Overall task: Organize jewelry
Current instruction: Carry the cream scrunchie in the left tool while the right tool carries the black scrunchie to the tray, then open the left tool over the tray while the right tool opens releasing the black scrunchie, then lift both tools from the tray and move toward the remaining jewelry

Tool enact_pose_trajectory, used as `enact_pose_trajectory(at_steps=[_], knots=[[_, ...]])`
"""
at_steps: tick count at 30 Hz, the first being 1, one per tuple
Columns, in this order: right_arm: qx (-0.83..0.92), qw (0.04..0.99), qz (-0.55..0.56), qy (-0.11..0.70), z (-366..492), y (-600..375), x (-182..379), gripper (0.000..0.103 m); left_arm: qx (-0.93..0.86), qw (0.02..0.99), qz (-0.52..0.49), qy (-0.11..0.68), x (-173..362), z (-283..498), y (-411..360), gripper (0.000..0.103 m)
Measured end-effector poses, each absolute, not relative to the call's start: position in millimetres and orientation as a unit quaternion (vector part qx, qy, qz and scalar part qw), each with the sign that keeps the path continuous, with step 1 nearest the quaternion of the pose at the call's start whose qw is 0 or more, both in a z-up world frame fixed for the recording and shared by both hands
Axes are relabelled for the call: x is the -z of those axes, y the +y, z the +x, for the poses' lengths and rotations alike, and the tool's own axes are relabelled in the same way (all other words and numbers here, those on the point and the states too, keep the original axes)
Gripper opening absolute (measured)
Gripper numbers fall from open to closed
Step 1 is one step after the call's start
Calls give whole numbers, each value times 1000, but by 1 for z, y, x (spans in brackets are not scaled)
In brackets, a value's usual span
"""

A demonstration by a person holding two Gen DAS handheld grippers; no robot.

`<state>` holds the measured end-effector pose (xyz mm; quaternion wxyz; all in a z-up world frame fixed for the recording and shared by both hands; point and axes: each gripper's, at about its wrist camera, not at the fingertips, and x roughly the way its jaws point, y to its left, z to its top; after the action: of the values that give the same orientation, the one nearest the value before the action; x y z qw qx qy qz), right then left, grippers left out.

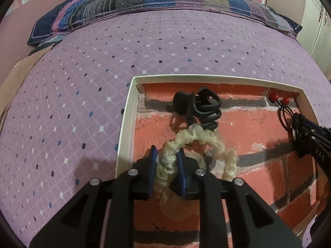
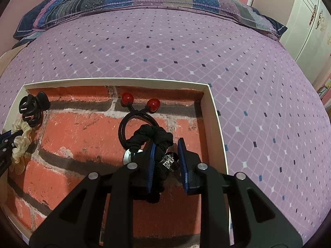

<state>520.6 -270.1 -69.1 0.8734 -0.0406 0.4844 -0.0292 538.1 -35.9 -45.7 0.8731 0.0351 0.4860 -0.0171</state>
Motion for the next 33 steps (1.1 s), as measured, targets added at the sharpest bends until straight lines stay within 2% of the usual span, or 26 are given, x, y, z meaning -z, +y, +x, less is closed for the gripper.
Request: enact_pose_trajectory(at_steps=[2,3,4,6,8,11,12,15,16,17,28,31,33], knots=[[32,872,-39,486,521,-271,69,28,16,874,38,485,45,537,-36,31],[34,872,-39,487,521,-271,69,34,16,873,39,486,45,536,-36,31],[33,871,-35,488,521,-273,69,45,17,871,38,489,44,536,-36,32],[28,869,-26,493,521,-276,68,56,23,868,38,495,44,534,-36,33],[25,870,-22,492,519,-278,63,59,24,868,41,494,40,531,-36,43],[21,875,-23,483,513,-279,52,74,25,872,41,487,31,524,-35,57],[18,877,-22,480,511,-279,48,82,30,872,36,487,27,521,-34,59],[11,883,-20,468,503,-283,31,92,39,873,30,485,17,514,-31,62],[11,884,-20,466,501,-284,27,95,42,872,29,486,13,511,-31,67],[10,885,-19,465,498,-286,21,97,43,872,29,486,10,508,-30,71],[22,902,1,432,445,-316,-28,99,52,894,2,445,-55,453,8,73],[24,907,17,420,424,-324,-38,99,47,905,-7,422,-73,429,18,88],[27,912,23,410,408,-325,-44,99,42,914,-9,404,-81,413,24,89]])
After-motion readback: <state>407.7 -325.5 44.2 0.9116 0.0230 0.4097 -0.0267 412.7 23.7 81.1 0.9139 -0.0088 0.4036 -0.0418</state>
